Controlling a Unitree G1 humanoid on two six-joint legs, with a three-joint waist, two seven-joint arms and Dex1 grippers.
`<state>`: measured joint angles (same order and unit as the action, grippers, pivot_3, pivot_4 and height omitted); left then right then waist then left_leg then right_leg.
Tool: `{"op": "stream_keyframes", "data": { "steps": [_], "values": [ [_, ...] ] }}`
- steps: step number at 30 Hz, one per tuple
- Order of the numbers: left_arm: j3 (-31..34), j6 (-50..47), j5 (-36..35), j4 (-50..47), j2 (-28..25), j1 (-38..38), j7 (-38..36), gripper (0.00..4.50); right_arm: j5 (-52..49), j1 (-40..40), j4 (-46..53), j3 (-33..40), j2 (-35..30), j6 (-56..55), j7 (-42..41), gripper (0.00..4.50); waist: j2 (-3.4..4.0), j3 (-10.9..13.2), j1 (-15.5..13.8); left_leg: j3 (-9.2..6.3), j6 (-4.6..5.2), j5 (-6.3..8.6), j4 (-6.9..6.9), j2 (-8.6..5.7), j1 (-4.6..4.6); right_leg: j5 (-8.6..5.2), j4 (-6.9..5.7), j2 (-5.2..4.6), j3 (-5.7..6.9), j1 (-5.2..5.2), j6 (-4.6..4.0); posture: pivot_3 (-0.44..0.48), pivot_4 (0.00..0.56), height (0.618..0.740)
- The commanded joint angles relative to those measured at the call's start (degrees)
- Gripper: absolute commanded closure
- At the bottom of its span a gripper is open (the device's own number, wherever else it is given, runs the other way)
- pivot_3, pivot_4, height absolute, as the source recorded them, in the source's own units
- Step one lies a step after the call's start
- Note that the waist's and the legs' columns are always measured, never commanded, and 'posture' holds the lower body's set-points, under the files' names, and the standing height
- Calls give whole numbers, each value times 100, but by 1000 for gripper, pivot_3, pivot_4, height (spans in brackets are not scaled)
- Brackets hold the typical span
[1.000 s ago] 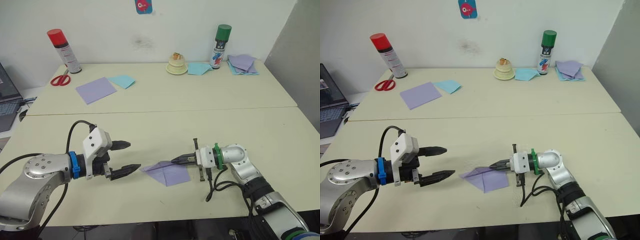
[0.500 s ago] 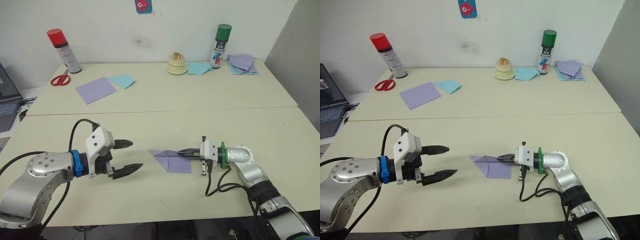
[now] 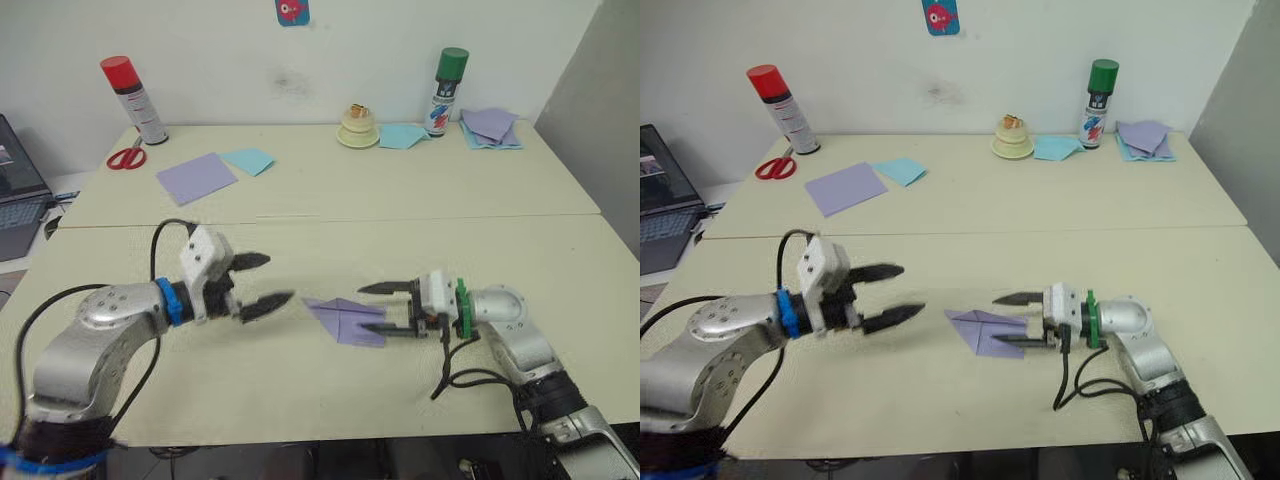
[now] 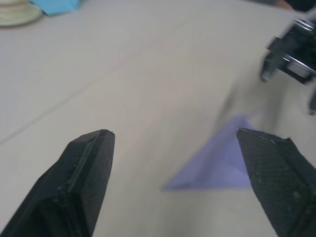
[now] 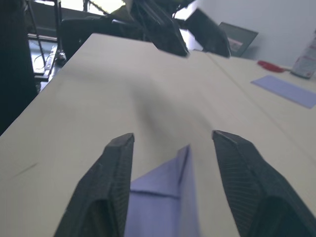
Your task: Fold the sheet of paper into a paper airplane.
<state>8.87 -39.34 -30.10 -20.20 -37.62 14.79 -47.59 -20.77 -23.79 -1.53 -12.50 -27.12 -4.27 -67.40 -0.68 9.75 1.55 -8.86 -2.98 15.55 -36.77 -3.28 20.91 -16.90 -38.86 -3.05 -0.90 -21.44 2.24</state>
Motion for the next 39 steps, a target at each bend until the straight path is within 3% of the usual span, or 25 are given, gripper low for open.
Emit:
{"op": "stream_keyframes", "data": {
  "steps": [1,5,11,17,23,26,33,36,39],
  "values": [
    [-432,235,298,369,252,318,246,1219,-165,-271,44,280,121,702,493,3068,-1,-1,4,0,0,0,0,-1,-1,0,0,0,0,1,0,0,150,740],
    [-1124,610,770,967,576,565,219,2549,365,-454,-408,45,168,1229,866,4500,-1,-1,11,8,-2,-1,2,-4,4,0,1,-1,-3,-10,-1,0,150,740],
    [-2033,774,1192,1206,767,627,-35,4411,672,-83,-106,-424,106,1609,718,4500,-1,-1,22,13,-25,-14,-12,-2,92,0,-7,-3,-7,-100,0,0,150,740],
    [-2568,896,1611,1044,345,203,-344,4461,1063,388,147,-869,-23,1700,715,4500,-1,-1,35,13,-17,-10,-11,-4,88,0,-8,-4,-8,-95,1,0,150,740],
    [-2741,1092,1985,1511,584,144,-78,4461,1874,437,-558,-1116,-25,913,1052,4500,-2,-8,19,6,-1,-1,-9,-7,41,-1,-8,-2,-1,-43,3,0,150,740],
    [-2675,1065,1954,1659,749,220,-35,4461,1916,476,-621,-1086,-102,658,949,4500,-1,-25,9,5,2,1,-1,-10,-21,-26,6,-2,0,26,44,0,150,740],
    [-2325,967,1661,1824,736,588,-299,4461,1432,552,-170,-753,-305,298,542,4500,-6,-28,-13,-5,2,0,-11,-15,-12,-24,2,-2,2,22,48,0,150,740],
    [-2363,1069,1737,2003,713,701,-364,4500,1056,633,163,-584,-360,282,310,3894,-7,-26,-1,-4,2,0,-8,-13,-5,-23,-1,-3,1,10,46,0,150,740],
    [-2481,1214,1839,2197,746,770,-441,4500,803,794,452,-420,-492,-120,36,2814,-8,-26,5,-4,2,1,-6,-12,-2,-9,0,-4,0,7,21,0,150,740]
  ]
}}
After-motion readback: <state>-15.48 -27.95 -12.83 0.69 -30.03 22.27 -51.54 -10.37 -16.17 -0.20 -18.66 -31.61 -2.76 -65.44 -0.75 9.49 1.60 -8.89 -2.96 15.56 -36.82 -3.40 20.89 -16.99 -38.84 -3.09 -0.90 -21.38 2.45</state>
